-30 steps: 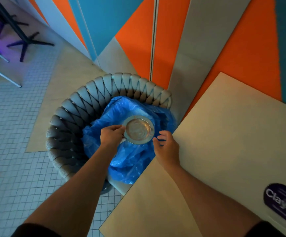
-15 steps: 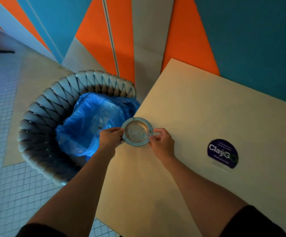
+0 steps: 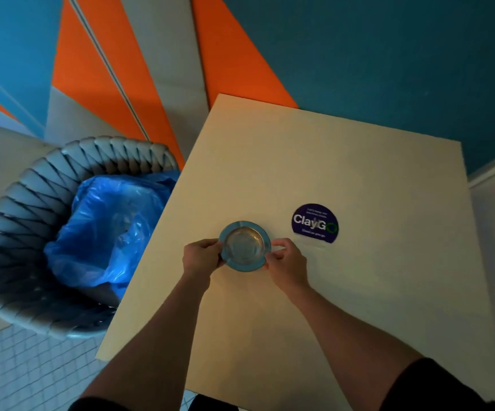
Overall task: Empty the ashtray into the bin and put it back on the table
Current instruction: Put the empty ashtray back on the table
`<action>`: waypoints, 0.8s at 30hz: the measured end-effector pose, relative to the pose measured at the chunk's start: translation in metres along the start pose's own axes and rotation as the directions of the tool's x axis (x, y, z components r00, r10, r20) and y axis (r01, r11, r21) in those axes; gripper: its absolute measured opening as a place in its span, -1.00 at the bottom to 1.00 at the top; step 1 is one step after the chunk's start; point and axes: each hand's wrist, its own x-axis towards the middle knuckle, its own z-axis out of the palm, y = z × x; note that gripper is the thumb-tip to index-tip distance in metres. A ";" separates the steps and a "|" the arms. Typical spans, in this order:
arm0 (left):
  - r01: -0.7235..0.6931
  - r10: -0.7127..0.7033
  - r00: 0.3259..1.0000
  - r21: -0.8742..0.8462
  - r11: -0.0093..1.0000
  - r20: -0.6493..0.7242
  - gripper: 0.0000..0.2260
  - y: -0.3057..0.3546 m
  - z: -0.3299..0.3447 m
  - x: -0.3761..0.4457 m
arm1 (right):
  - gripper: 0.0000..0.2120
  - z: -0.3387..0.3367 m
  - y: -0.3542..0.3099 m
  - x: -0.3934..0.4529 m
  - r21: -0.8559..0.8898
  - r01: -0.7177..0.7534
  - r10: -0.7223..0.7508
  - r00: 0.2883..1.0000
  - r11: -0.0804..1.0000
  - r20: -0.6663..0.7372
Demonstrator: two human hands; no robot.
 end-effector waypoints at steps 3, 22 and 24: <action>0.016 -0.016 1.000 0.027 1.000 0.024 -0.94 -0.010 0.022 -0.014 | -0.80 -0.021 0.018 -0.006 0.005 -0.029 0.030 0.999 1.000 -0.033; 0.000 -0.034 0.992 0.271 0.963 0.123 -0.91 -0.036 0.109 -0.070 | -0.81 -0.099 0.088 -0.037 0.121 -0.157 0.177 0.969 0.980 -0.174; -0.018 -0.021 0.992 0.310 0.951 0.121 -0.88 -0.037 0.112 -0.072 | -0.81 -0.102 0.090 -0.038 0.134 -0.165 0.187 0.967 0.977 -0.176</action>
